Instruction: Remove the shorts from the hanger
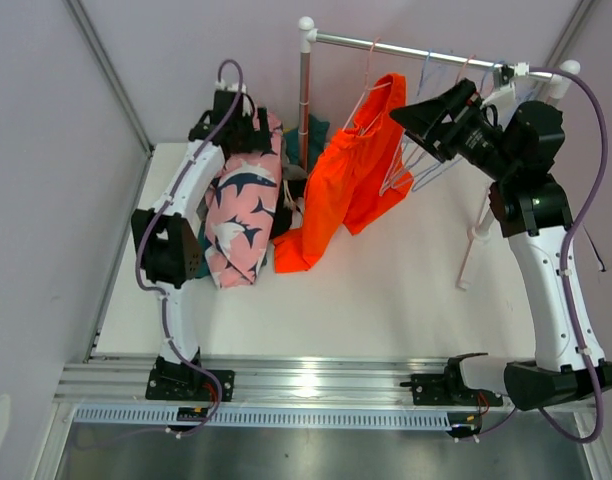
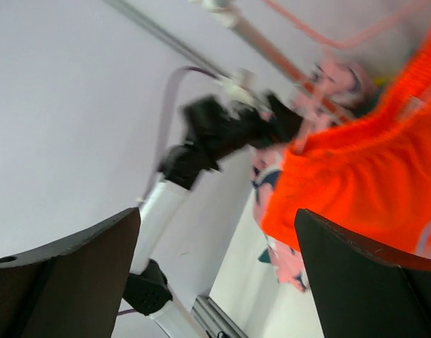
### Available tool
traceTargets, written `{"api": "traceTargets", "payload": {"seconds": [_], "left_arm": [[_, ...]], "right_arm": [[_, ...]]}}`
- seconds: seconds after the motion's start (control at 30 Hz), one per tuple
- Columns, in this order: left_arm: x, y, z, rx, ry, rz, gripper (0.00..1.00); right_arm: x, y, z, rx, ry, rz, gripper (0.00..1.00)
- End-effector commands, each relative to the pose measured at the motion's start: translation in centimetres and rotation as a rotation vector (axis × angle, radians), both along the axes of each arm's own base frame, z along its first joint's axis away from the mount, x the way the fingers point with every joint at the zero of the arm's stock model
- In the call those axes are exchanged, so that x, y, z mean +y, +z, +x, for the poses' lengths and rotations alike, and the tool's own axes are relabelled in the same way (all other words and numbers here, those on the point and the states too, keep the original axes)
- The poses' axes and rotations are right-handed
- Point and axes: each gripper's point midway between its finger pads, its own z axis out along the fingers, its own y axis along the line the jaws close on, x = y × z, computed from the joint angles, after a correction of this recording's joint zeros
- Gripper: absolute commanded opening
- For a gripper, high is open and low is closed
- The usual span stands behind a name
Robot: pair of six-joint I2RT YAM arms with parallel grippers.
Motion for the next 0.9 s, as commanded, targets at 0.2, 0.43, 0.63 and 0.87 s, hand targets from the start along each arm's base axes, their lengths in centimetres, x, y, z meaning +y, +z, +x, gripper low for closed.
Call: {"api": "traceTargets", "payload": {"seconds": [0.2,0.43,0.63,0.87], "left_arm": [[-3.0,6.5,-13.7,-0.148,-0.076,-0.058,0.99],[-2.3,6.4,-22.6,-0.208,-0.15,-0.141,0.99],[-1.9,7.4,-26.2,-0.269,-0.218,-0.166,0.99],[-4.0,7.7,-27.7,-0.276,-0.347,-0.236,0.99]], "right_arm": [[6.1,6.4,2.2,-0.224,0.153,0.014,0.97],[6.9,2.8,7.3,-0.156,0.092,-0.038,0.95],[7.5,-0.8,9.9,-0.091,0.064,-0.08,0.92],[8.6,-2.9,11.6,-0.059,0.049,-0.098,0.89]]}}
